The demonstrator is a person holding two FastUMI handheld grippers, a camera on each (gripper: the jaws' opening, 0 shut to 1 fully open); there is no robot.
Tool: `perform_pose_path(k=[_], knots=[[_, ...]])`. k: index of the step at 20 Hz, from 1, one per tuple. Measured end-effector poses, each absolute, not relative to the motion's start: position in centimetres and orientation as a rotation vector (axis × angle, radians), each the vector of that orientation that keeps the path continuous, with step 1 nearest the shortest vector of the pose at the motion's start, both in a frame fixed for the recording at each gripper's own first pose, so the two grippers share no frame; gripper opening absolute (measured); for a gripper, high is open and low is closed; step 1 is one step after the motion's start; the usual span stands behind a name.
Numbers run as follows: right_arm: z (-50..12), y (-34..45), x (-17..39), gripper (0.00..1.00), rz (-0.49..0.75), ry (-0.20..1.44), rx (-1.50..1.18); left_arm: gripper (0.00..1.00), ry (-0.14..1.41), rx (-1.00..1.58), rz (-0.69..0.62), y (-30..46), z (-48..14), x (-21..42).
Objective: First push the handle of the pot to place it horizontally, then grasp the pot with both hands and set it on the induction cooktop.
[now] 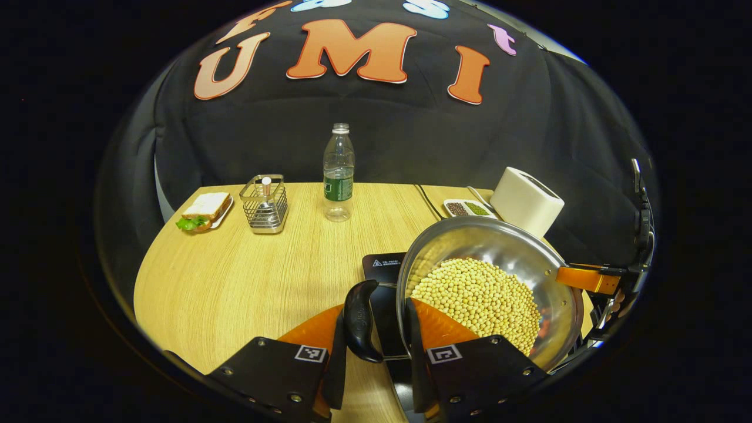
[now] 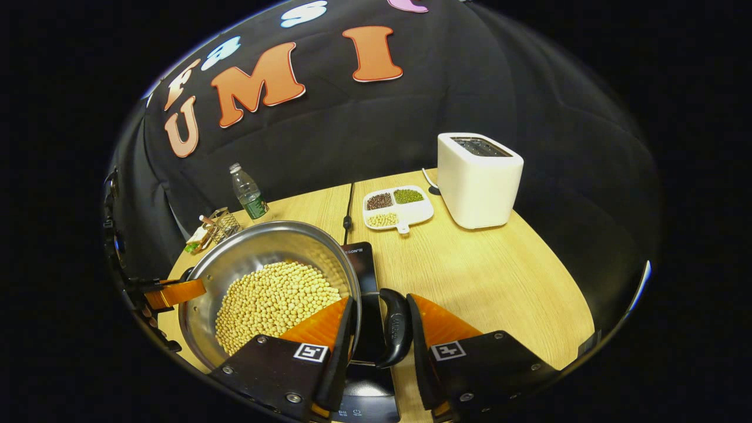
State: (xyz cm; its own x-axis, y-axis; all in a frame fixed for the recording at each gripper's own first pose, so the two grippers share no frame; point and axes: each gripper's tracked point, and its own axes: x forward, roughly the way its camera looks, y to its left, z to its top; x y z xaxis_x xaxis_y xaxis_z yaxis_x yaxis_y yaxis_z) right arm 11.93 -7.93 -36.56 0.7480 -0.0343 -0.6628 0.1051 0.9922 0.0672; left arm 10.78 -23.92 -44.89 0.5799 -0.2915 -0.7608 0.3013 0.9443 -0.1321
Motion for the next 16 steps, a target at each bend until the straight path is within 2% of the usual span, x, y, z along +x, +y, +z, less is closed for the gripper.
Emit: perform_pose_path(k=[4, 6, 8, 9, 11, 12, 16], knots=[[-36.6, -7.6, 12.0, 0.51, -0.079, 0.718, 0.085, 0.49, 0.912, -0.007, -0.34, -23.8, -46.0, 10.8], [-35.7, -7.5, 12.1, 0.56, -0.07, 0.702, 0.083, 0.53, 0.889, 0.017, -0.349, -24.0, -44.9, 10.9], [-33.9, -7.4, 12.6, 0.65, -0.069, 0.644, 0.056, 0.56, 0.84, 0.036, -0.351, -23.6, -43.2, 11.4], [-32.6, -7.5, 12.3, 0.79, -0.07, 0.622, 0.033, 0.59, 0.81, 0.032, -0.337, -23.3, -41.7, 11.6], [-30.0, -7.1, 11.7, 0.95, -0.065, 0.576, 0.0, 0.75, 0.738, 0.038, -0.303, -22.0, -38.4, 12.2], [-28.4, -6.7, 11.3, 0.95, -0.056, 0.548, -0.003, 0.88, 0.694, 0.052, -0.285, -21.2, -36.5, 12.6], [-20.3, -5.6, 9.6, 0.95, -0.034, 0.4, 0.002, 0.88, 0.463, 0.137, -0.186, -16.9, -27.1, 13.4]])
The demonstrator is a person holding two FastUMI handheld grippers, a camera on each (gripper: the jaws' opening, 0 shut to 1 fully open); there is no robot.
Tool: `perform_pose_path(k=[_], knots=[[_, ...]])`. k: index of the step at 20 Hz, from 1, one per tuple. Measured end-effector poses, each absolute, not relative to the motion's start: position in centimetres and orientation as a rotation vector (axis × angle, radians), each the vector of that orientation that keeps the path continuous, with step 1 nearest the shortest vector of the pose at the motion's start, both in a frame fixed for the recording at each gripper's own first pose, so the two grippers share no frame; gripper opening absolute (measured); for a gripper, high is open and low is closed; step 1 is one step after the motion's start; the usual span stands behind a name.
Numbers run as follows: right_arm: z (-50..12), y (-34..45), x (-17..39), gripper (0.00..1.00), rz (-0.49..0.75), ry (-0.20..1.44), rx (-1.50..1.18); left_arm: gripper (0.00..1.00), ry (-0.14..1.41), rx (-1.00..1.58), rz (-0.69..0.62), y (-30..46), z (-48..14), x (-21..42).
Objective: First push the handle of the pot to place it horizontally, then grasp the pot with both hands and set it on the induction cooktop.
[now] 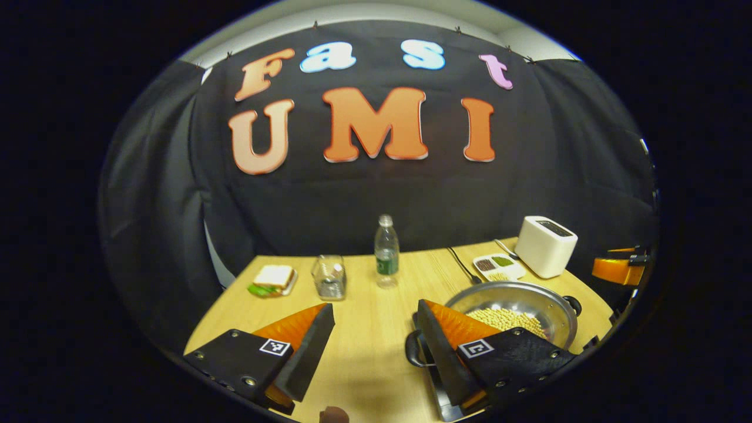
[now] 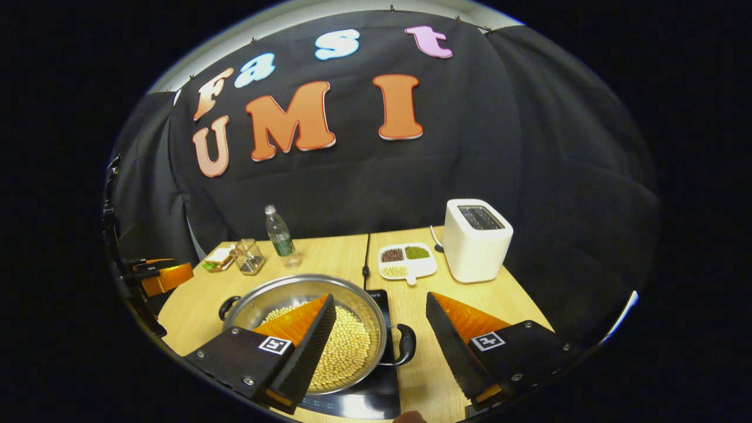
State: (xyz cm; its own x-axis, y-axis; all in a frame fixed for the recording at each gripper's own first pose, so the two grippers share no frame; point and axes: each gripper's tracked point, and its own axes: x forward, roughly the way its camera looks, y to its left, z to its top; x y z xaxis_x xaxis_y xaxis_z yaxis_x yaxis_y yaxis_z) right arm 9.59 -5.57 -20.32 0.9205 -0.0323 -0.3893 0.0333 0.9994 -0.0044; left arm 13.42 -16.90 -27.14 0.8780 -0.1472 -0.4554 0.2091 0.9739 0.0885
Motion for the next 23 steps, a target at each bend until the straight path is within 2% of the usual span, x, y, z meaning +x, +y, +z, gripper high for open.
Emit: perform_pose_path(k=[8, 13, 18, 21, 22, 23], knots=[[-6.7, -6.3, 4.5, 0.95, -0.073, 0.129, -0.003, 0.86, 0.163, 0.089, -0.105, -9.3, -9.0, 9.7], [-2.0, -7.0, 1.5, 0.95, -0.098, 0.051, -0.037, 0.85, -0.035, 0.153, -0.029, -5.5, 1.1, 8.2], [-1.9, -6.9, 0.5, 0.95, -0.101, 0.037, -0.041, 0.87, 0.068, 0.078, -0.193, -10.8, -2.4, 4.5], [-2.6, -6.6, 0.7, 0.95, -0.084, 0.048, -0.049, 0.87, 0.081, 0.076, -0.189, -11.2, -2.8, 5.4], [-2.6, -6.6, 0.7, 1.0, -0.083, 0.047, -0.052, 0.87, 0.08, 0.076, -0.188, -11.4, -2.8, 5.3], [-2.6, -6.6, 0.7, 0.95, -0.081, 0.046, -0.05, 0.87, 0.08, 0.081, -0.182, -11.5, -2.8, 5.3]])
